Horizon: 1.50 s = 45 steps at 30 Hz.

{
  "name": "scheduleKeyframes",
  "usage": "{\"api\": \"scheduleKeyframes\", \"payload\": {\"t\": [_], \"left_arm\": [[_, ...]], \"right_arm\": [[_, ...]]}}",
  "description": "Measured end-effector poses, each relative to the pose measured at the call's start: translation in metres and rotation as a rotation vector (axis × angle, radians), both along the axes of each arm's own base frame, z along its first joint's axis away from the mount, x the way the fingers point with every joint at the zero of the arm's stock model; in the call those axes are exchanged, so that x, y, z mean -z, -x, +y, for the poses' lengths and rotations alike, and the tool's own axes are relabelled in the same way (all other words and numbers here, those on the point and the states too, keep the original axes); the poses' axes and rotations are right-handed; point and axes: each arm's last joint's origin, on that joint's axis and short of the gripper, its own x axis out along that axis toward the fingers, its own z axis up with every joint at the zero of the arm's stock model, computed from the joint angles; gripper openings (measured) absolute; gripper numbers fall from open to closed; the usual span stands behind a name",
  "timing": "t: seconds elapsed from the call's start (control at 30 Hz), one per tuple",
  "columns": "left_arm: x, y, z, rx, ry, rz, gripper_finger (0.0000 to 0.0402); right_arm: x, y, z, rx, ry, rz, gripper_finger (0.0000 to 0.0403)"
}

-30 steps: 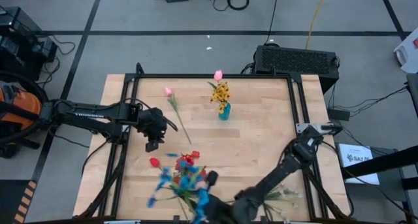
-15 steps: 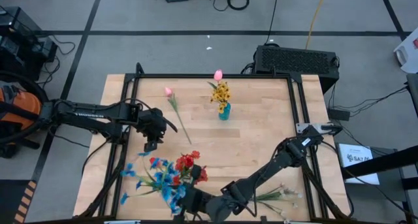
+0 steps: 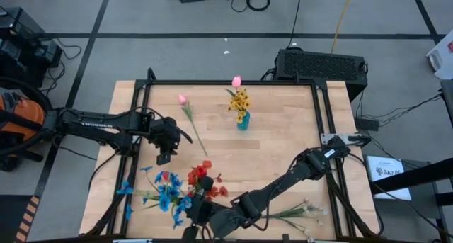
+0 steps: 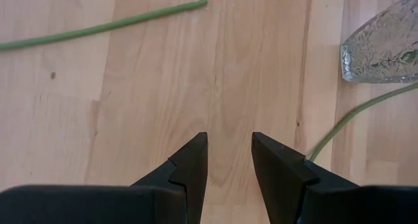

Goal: Sort flowers into vase by color
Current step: Put the blue flowers into the transparent vase

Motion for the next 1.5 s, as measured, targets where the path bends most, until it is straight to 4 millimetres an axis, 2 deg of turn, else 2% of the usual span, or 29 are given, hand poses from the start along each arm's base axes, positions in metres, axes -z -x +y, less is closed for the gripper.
{"api": "scheduleKeyframes", "payload": {"t": [0.73,1.0,1.33,1.5], "left_arm": [[0.0,0.001,0.0,-0.001,0.001,0.01,0.0125],[0.001,0.002,0.0,-0.001,0.002,0.025,0.0125],[0.001,0.002,0.0,-0.001,0.002,0.026,0.0125],[0.001,0.002,0.0,-0.001,0.002,0.027,0.0125]], "right_arm": [[0.014,-0.008,-0.018,0.031,0.074,0.122,0.0],[0.03,-0.007,-0.019,0.051,0.009,0.157,0.0],[0.033,-0.007,-0.019,0.052,0.015,0.176,0.0037],[0.035,-0.006,-0.02,0.044,-0.037,0.187,0.0048]]}}
